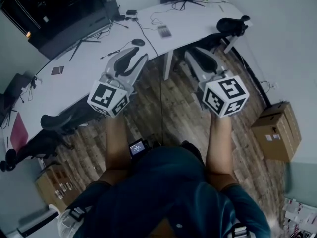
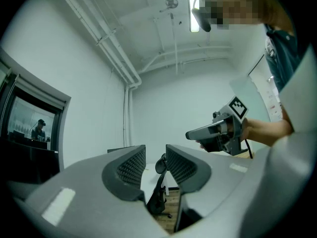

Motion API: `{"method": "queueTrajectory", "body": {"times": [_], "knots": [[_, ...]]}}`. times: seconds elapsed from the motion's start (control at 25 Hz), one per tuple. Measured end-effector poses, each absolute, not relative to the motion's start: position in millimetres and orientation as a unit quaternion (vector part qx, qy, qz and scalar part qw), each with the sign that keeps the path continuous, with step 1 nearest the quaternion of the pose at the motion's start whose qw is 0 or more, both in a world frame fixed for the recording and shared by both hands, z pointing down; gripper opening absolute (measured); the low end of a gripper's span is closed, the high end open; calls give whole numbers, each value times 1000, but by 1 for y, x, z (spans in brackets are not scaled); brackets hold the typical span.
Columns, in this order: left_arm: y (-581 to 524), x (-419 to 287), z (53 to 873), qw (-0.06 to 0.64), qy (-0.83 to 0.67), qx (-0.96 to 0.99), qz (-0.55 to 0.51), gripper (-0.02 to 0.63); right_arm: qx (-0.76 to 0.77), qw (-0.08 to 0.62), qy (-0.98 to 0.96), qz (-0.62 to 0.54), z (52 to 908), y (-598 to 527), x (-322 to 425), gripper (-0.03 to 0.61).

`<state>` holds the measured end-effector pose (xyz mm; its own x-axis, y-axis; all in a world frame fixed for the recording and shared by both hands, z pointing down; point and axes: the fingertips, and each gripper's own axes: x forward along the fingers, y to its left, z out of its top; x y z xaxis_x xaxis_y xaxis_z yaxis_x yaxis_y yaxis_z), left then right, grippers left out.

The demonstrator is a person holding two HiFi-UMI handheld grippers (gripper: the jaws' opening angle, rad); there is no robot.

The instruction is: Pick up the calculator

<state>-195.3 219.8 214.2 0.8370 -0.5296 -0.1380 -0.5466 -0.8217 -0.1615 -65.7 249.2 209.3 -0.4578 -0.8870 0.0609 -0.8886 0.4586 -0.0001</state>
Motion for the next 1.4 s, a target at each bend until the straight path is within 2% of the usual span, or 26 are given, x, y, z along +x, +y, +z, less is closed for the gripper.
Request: {"method": "queueTrajectory", "body": {"times": [0.72, 1.4], "knots": [[156, -215, 220, 99, 343, -934, 23, 127, 479, 6, -877, 27, 208, 160, -66, 63], [84, -141, 225, 97, 418, -903, -7, 127, 408, -4, -912, 47, 214, 56, 7, 63]]}}
